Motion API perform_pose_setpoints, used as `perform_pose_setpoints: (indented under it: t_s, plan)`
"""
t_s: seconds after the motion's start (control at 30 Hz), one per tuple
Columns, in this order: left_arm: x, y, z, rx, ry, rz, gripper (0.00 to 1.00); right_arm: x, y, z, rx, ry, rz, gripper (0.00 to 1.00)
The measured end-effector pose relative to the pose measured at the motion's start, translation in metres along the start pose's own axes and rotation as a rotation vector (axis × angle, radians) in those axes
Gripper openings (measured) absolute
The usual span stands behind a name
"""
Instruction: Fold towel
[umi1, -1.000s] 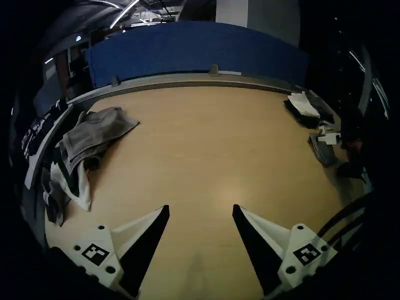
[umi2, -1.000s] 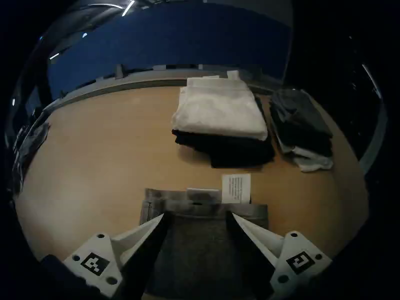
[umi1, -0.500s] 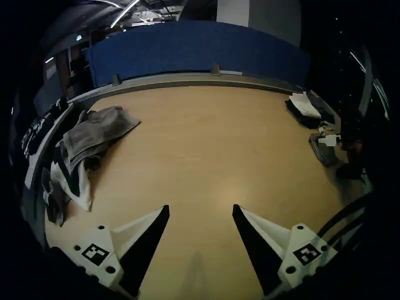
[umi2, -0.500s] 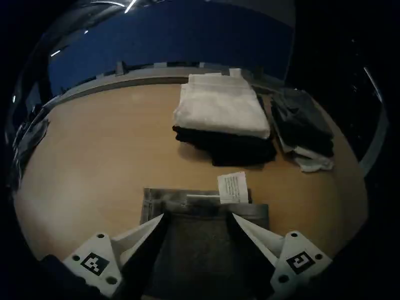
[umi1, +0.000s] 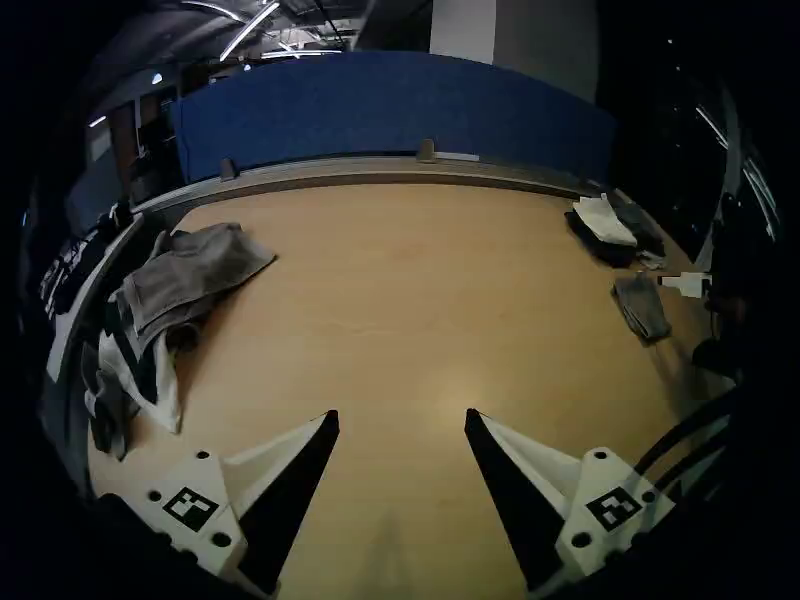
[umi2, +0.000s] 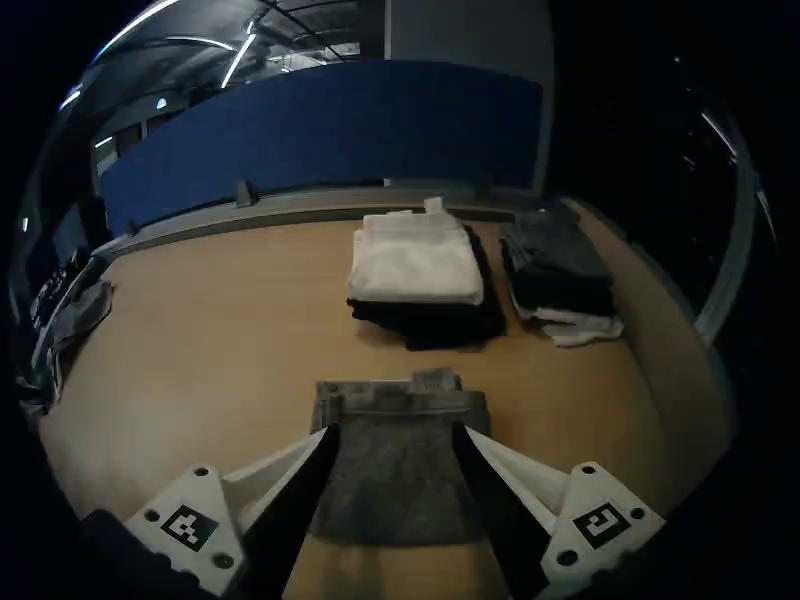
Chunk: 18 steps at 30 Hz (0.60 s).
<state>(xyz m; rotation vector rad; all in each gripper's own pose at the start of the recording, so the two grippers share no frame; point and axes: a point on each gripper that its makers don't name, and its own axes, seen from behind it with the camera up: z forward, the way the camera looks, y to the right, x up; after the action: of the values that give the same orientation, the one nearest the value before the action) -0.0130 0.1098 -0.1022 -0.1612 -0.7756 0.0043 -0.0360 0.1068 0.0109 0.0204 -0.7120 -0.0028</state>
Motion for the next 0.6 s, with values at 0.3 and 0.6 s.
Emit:
perform_pose_setpoints:
  t_s: [0.3,0.6]
  plan:
    - [0.007,0.001,0.000,-0.006,0.018,0.009,0.94,-0.010,-0.001,-0.036,-0.015,0.032,0.027,0.86]
    - [0.018,-0.005,-0.003,-0.004,0.062,0.007,0.94,0.011,-0.005,-0.050,-0.013,0.150,0.060,0.88]
